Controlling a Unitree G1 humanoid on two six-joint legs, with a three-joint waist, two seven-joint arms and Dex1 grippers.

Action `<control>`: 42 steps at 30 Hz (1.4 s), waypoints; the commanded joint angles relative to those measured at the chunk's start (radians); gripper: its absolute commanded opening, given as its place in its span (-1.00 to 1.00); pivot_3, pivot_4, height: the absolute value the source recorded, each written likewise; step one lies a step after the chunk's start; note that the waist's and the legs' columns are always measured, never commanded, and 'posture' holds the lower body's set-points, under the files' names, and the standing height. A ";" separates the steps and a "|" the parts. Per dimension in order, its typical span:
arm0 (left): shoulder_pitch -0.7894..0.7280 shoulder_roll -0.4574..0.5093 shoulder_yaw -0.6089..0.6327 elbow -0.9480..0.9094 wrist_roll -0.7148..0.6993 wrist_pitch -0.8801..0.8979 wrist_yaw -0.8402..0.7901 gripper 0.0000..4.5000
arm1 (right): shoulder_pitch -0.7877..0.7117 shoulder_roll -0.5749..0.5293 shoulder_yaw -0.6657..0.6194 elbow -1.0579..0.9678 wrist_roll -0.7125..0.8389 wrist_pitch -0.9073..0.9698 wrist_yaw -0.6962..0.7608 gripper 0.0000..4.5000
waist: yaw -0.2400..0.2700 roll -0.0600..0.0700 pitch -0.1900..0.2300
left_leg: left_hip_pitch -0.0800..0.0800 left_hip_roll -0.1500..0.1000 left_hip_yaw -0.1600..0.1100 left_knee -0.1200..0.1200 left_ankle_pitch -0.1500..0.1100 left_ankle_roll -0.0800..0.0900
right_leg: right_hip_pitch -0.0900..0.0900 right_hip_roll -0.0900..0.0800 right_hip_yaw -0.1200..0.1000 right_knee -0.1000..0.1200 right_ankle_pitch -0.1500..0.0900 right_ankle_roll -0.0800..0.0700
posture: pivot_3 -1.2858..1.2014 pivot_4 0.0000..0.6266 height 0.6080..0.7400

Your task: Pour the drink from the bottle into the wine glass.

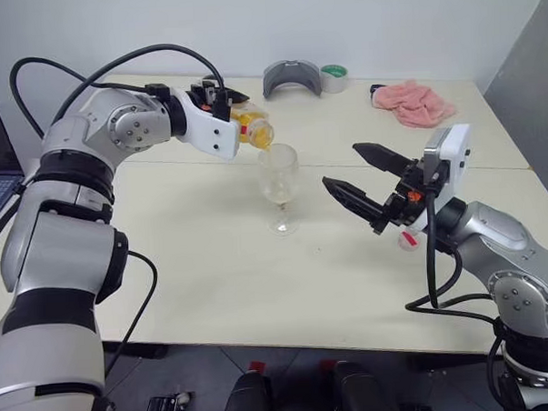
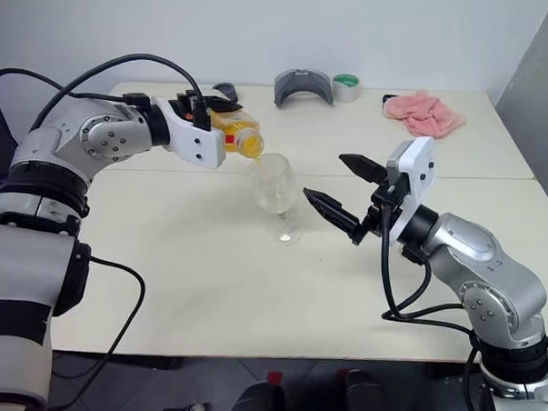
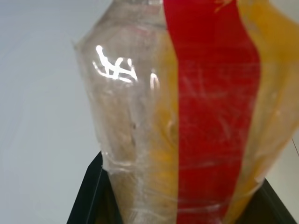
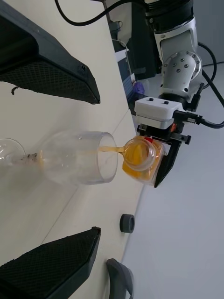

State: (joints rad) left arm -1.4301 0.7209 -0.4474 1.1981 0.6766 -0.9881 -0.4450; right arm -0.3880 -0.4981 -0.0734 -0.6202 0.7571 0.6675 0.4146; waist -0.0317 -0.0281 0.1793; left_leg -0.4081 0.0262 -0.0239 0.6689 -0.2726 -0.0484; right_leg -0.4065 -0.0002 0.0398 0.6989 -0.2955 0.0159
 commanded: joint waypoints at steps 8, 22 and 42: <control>-0.087 0.020 -0.015 0.015 0.025 -0.010 0.055 -0.25 | 0.002 0.008 -0.004 -0.031 -0.009 -0.027 0.004 1.00 | 0.000 0.000 0.000 | 0.000 0.000 0.000 0.001 0.000 0.000 | 0.000 0.000 0.000 0.000 0.000 0.000 | 0.03 -0.52 1.00; -0.115 0.029 -0.051 0.033 0.079 -0.010 0.107 -0.25 | 0.002 0.017 -0.004 -0.034 -0.020 -0.021 0.004 1.00 | 0.000 0.000 0.000 | -0.001 0.000 0.000 0.003 0.000 0.000 | 0.000 0.000 0.000 0.001 0.000 0.000 | 0.03 -0.52 1.00; -0.156 0.029 -0.103 0.057 0.138 -0.001 0.180 -0.25 | 0.010 0.019 -0.006 -0.043 -0.017 -0.017 0.001 1.00 | 0.000 0.000 0.000 | -0.002 0.000 0.000 0.008 0.000 0.001 | 0.000 0.000 0.000 0.006 0.000 0.000 | 0.03 -0.52 1.00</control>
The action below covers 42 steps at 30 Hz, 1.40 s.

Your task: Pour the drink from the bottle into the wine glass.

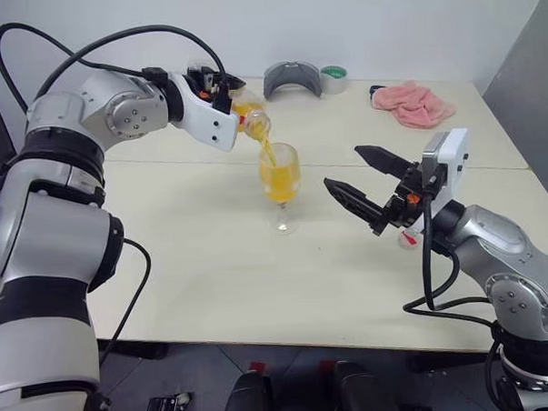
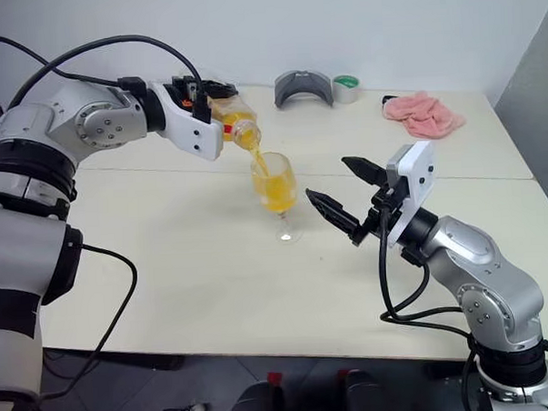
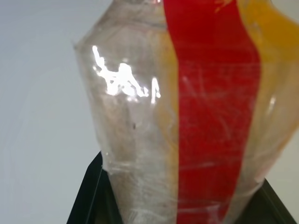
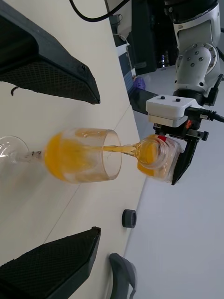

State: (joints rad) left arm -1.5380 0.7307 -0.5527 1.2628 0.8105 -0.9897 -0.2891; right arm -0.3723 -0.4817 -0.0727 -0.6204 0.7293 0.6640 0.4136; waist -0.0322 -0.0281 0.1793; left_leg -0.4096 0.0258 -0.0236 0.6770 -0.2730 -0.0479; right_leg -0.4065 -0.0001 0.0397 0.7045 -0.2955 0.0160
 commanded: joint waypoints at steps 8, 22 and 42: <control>-0.059 0.021 -0.008 -0.002 0.019 0.005 0.038 -0.25 | -0.012 0.000 -0.004 -0.043 0.012 -0.010 0.004 1.00 | 0.000 0.000 0.000 | 0.000 0.000 0.000 0.000 0.000 0.000 | 0.000 0.000 0.000 0.000 0.000 0.000 | 0.03 -0.52 1.00; -0.072 0.014 -0.006 0.006 0.032 0.009 0.053 -0.25 | -0.010 -0.002 -0.005 -0.045 0.015 -0.007 0.006 1.00 | 0.000 0.000 0.000 | 0.000 0.000 0.000 0.000 0.000 0.000 | 0.000 0.000 0.000 0.001 0.000 0.000 | 0.03 -0.52 1.00; 0.045 -0.087 0.313 -0.027 -0.468 0.119 -0.397 -0.25 | -0.026 -0.009 -0.008 -0.036 0.022 0.005 0.009 1.00 | -0.001 0.000 0.000 | 0.000 0.000 0.000 0.002 0.000 0.000 | 0.000 0.000 0.000 0.003 0.000 0.000 | 0.03 -0.52 1.00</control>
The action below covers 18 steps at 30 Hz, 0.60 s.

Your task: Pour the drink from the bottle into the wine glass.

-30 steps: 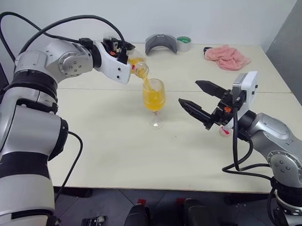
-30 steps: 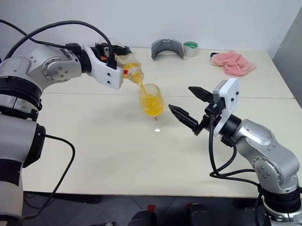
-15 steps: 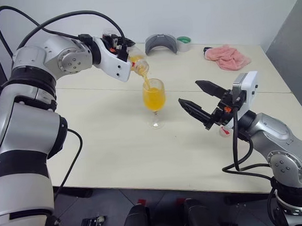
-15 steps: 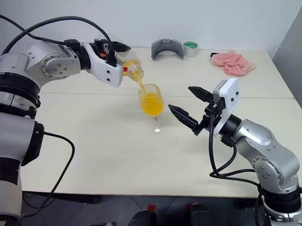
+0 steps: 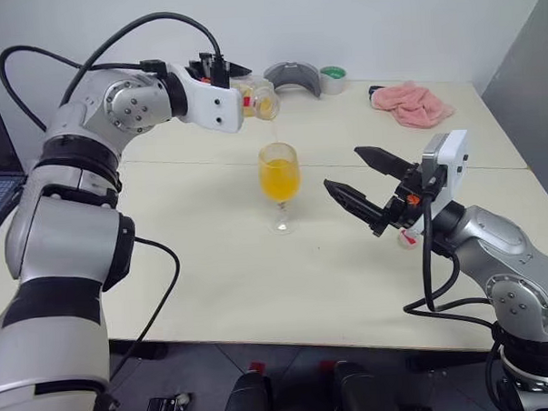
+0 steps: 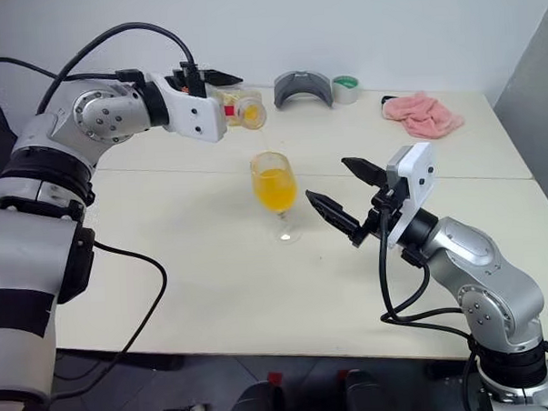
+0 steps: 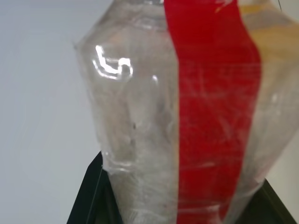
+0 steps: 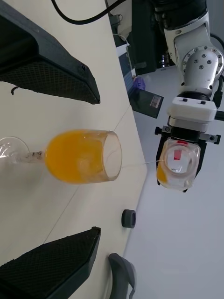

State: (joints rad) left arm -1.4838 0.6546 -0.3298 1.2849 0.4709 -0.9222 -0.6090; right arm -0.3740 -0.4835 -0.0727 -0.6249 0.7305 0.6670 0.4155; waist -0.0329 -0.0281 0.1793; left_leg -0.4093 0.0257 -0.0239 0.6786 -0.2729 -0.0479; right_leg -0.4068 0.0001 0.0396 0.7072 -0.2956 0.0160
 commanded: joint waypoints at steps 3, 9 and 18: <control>-0.003 -0.046 0.197 -0.076 -0.267 0.185 -0.157 -0.25 | -0.046 -0.011 -0.007 -0.024 0.030 0.014 0.013 1.00 | 0.000 0.000 0.000 | 0.000 0.000 0.000 0.000 0.000 0.000 | 0.000 0.000 0.000 0.000 0.000 0.000 | 0.03 -0.52 1.00; 0.045 -0.083 0.377 -0.179 -0.461 0.508 -0.133 -0.25 | -0.061 -0.042 0.000 -0.025 0.036 0.026 0.066 1.00 | -0.006 0.000 0.000 | 0.000 0.000 -0.001 0.001 0.000 0.000 | 0.000 0.000 0.000 0.002 0.000 0.000 | 0.03 -0.52 1.00; 0.397 -0.188 0.580 -0.549 -0.629 0.918 0.219 -0.25 | 0.069 -0.177 -0.024 -0.062 0.054 -0.018 0.255 1.00 | -0.007 0.000 0.000 | 0.003 0.001 -0.004 0.002 0.000 0.000 | 0.000 -0.001 0.002 0.006 0.000 0.000 | 0.03 -0.52 1.00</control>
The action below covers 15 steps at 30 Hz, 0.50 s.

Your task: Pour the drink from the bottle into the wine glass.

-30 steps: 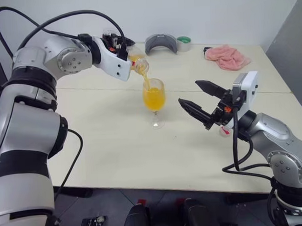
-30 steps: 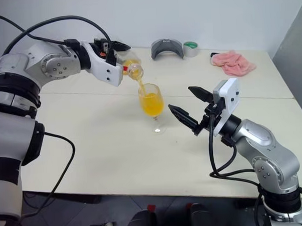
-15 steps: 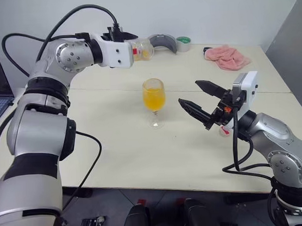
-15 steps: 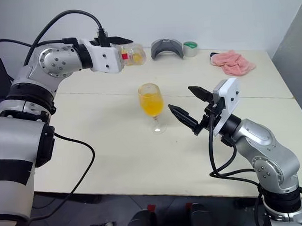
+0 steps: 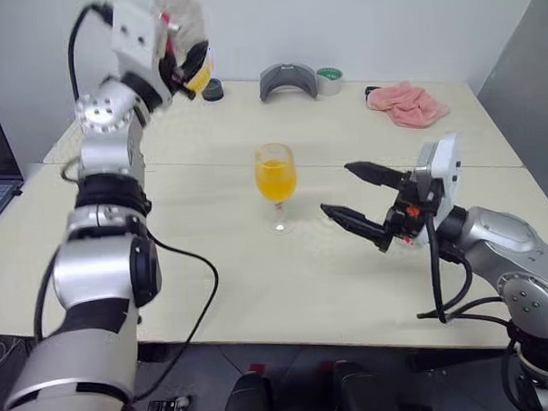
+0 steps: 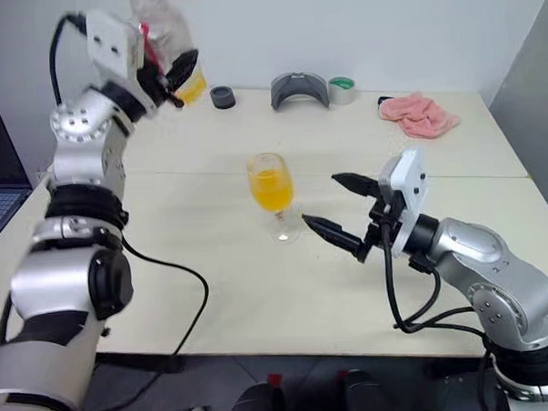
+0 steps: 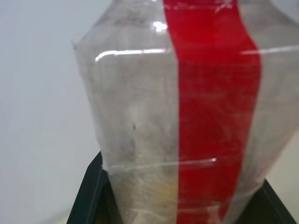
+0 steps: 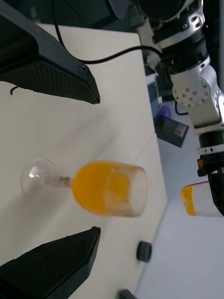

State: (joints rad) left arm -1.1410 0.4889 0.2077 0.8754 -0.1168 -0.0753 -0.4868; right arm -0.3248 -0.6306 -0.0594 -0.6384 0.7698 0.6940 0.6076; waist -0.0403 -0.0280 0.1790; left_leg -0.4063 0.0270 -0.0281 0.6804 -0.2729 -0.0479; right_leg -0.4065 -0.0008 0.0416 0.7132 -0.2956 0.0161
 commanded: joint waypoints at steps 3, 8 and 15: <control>0.164 -0.079 0.078 -0.245 -0.077 0.153 0.182 -0.25 | 0.066 -0.058 -0.034 -0.054 -0.022 -0.107 0.128 1.00 | 0.005 -0.001 0.000 | 0.000 0.000 0.000 0.000 0.000 0.000 | 0.000 0.000 0.000 0.000 0.000 0.000 | 0.03 -0.52 1.00; 0.289 -0.137 0.097 -0.344 -0.116 0.196 0.228 -0.25 | 0.126 -0.068 -0.050 -0.062 -0.015 -0.147 0.164 1.00 | 0.008 -0.001 -0.001 | 0.000 0.000 0.000 0.000 0.000 0.000 | 0.000 0.000 0.000 0.000 0.000 0.000 | 0.03 -0.52 1.00; 0.377 -0.163 0.071 -0.318 -0.107 0.171 0.219 -0.25 | 0.147 -0.048 -0.052 -0.050 -0.025 -0.150 0.124 1.00 | 0.008 -0.002 -0.001 | 0.003 -0.001 0.002 0.000 0.000 0.000 | 0.003 0.000 0.001 0.000 0.000 0.000 | 0.03 -0.52 1.00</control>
State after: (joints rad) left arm -0.7560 0.3198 0.2796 0.5716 -0.2243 0.1245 -0.2705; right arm -0.1742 -0.6819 -0.0911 -0.6643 0.7455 0.5629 0.7411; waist -0.0321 -0.0296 0.1781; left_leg -0.4028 0.0265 -0.0260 0.6805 -0.2729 -0.0480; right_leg -0.4040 -0.0008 0.0433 0.7134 -0.2956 0.0161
